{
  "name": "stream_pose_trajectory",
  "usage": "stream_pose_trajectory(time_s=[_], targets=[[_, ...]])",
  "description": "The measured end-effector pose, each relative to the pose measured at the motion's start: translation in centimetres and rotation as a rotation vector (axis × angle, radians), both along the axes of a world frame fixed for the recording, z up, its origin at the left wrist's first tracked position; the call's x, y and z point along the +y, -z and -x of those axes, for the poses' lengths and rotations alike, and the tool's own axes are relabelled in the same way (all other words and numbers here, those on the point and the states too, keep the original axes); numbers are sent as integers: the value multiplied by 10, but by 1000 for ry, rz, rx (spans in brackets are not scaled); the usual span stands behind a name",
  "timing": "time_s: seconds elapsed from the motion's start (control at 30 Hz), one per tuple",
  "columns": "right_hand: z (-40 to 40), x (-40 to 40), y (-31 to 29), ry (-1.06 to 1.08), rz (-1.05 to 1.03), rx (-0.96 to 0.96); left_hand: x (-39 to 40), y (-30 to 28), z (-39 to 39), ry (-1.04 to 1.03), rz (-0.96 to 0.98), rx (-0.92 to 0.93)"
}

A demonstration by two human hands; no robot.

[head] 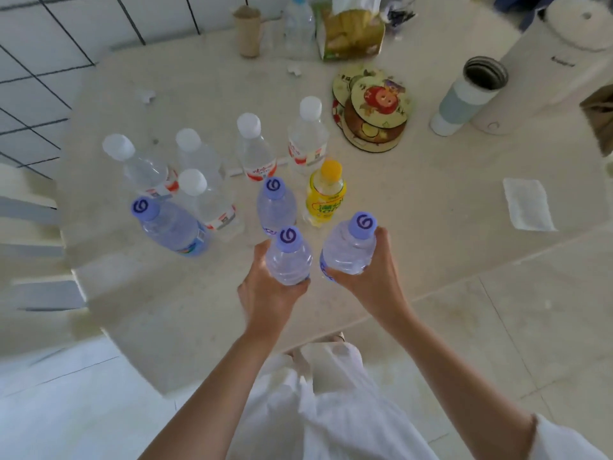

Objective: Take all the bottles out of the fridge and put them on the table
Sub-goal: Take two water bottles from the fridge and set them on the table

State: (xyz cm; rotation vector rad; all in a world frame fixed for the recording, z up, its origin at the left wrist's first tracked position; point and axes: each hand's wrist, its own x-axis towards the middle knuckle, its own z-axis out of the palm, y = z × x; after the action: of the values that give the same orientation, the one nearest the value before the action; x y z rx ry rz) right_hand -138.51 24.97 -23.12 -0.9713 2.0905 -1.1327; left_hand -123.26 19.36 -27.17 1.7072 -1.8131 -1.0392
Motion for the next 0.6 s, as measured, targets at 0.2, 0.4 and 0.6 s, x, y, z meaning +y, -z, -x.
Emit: stream_pose_trajectory(time_s=[0.2, 0.4, 0.6], targets=[[29, -17, 40, -88, 27, -66, -2, 17, 33, -191, 16, -33], [50, -26, 69, -217, -9, -92, 4, 26, 45, -293, 16, -14], [48, -22, 76, -275, -5, -74, 6, 30, 46, -263, -4, -38]])
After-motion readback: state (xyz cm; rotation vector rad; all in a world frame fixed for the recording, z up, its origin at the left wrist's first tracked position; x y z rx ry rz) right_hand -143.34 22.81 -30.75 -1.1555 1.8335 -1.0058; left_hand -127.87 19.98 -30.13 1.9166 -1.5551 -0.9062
